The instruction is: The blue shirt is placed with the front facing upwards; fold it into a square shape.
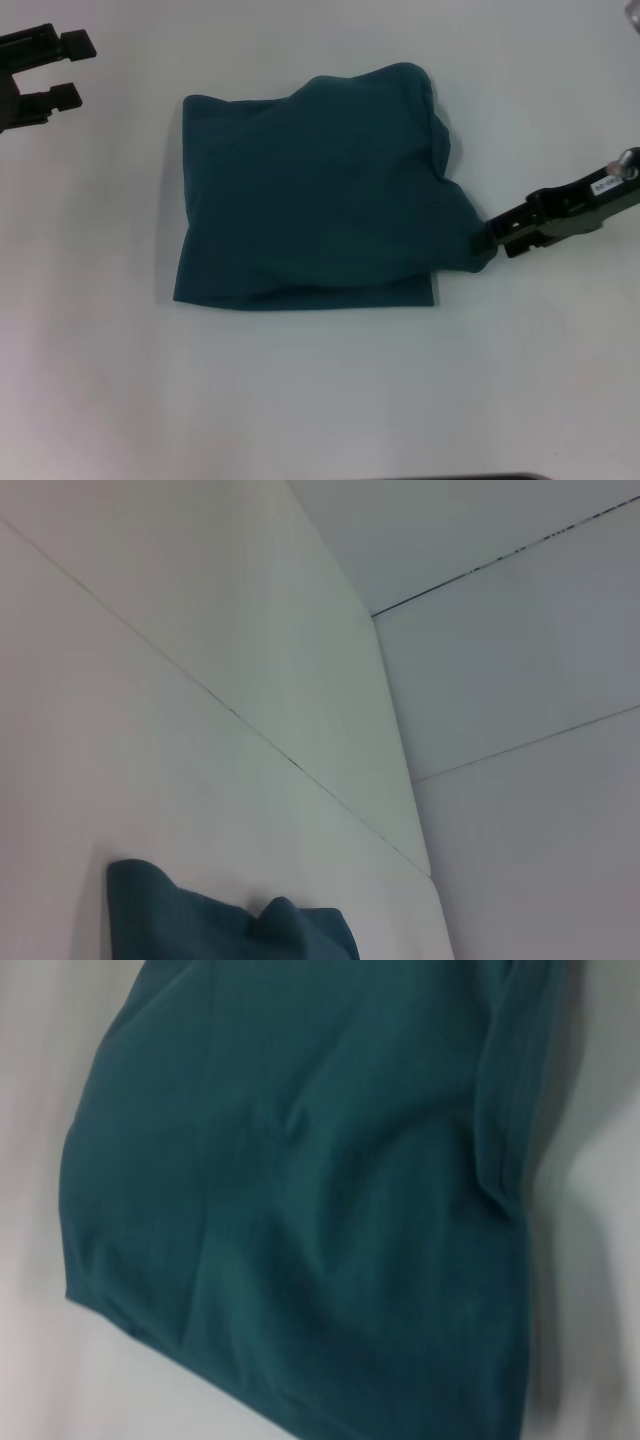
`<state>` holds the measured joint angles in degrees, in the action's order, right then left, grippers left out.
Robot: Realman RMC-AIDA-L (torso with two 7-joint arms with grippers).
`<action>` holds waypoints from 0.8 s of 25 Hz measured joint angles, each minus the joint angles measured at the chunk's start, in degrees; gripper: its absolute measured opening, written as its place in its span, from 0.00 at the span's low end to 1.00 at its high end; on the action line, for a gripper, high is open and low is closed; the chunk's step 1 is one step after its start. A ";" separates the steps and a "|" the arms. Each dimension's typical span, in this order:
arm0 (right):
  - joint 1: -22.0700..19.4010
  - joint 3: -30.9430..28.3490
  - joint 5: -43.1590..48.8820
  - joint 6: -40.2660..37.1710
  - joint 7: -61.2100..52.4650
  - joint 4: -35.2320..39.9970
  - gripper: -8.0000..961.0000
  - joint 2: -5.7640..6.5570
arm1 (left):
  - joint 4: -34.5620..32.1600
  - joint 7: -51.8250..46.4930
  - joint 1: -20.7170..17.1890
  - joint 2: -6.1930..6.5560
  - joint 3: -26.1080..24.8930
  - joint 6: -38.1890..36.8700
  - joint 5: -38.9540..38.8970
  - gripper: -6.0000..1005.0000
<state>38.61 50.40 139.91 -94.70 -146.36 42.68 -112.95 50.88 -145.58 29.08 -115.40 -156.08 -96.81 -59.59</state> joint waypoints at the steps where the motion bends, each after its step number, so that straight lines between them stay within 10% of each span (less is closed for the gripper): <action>1: 0.04 0.04 0.00 0.76 0.19 -0.03 0.64 -0.40 | 0.00 0.00 -0.05 0.00 0.00 0.02 0.00 0.84; 12: -0.10 -0.38 0.16 4.48 1.16 -0.29 0.62 -3.62 | -0.09 0.12 -0.09 0.00 0.19 0.34 -0.01 0.84; 20: -0.33 -1.15 -0.01 2.14 0.69 -0.32 0.49 -2.73 | -0.09 0.13 -0.31 -0.05 0.04 0.21 -0.01 0.83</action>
<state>38.28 49.25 139.90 -92.56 -145.67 42.36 -115.68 50.80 -145.46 28.77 -115.45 -156.04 -96.61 -59.59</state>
